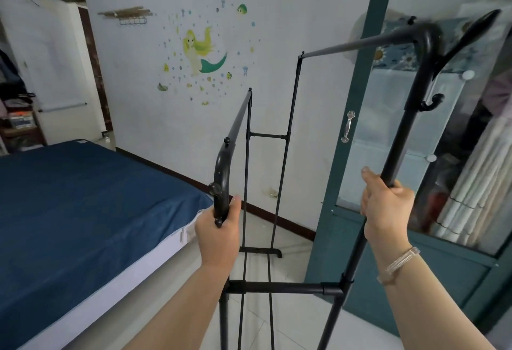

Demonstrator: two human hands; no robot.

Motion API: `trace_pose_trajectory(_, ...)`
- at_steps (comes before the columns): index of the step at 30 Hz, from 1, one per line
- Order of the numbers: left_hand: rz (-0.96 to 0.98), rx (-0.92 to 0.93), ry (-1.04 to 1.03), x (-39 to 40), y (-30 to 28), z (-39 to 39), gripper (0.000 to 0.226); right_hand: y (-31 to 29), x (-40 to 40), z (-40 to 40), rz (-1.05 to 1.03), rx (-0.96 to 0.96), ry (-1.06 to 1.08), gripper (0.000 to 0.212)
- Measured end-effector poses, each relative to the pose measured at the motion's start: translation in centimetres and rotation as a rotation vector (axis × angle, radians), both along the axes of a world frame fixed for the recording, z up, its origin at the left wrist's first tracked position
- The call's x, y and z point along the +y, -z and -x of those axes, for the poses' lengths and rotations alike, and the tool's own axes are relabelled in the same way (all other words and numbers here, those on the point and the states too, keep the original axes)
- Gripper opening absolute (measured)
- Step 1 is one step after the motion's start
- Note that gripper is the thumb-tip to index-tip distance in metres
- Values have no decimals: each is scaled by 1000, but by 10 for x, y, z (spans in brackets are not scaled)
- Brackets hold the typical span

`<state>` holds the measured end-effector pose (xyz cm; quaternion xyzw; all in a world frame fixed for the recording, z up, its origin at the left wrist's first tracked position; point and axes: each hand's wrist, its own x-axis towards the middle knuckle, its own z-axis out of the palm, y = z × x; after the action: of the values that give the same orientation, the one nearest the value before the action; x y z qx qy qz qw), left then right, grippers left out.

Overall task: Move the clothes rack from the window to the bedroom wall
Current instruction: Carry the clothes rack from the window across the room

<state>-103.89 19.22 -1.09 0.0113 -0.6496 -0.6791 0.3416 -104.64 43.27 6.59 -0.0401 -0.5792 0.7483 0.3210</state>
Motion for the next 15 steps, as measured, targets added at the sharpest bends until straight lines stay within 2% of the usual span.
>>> trace_pose_trajectory(9, -83, -52, -17, 10, -8, 57, 44, -1, 6, 78, 5, 0, -46, 42)
trace_pose_trajectory(15, -3, 12, -126, 32, -3, 115, 45, -2, 26, 143, 2, 10, -112, 41)
